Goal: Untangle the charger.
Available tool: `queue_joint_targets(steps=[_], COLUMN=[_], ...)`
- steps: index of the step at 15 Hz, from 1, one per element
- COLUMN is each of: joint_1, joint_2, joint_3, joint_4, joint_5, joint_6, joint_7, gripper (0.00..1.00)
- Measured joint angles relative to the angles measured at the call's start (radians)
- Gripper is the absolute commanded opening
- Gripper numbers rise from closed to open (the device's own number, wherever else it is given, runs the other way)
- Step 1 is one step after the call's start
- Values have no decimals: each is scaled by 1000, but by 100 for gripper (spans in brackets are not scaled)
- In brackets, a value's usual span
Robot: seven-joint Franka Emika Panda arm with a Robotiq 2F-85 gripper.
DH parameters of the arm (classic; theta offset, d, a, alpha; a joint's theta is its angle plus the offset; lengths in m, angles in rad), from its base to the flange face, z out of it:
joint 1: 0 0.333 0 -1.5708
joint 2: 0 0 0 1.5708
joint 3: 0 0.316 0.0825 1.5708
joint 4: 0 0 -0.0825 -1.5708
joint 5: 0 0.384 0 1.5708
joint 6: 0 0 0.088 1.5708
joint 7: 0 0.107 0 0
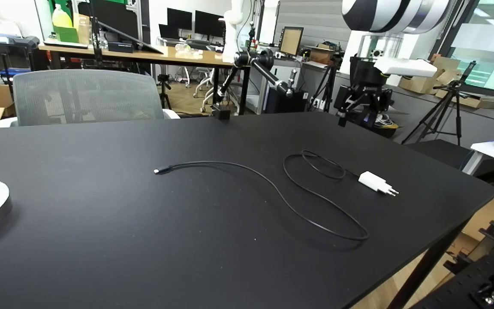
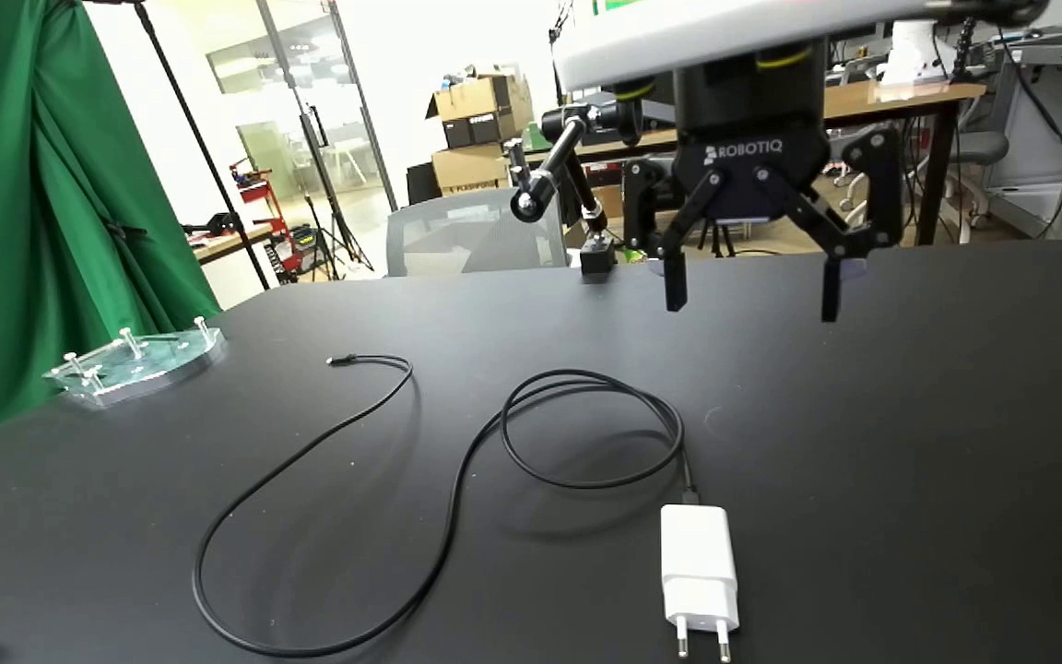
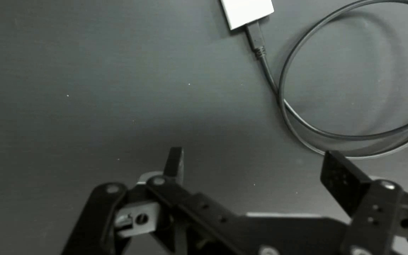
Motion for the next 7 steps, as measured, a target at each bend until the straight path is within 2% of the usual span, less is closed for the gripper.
queue_joint_targets(steps=[7], joint_1=[526], joint_2=[-45], joint_3=[-429], joint_4=[-83], joint_5=[-216], joint_6=[2], joint_7=[474], gripper=[100])
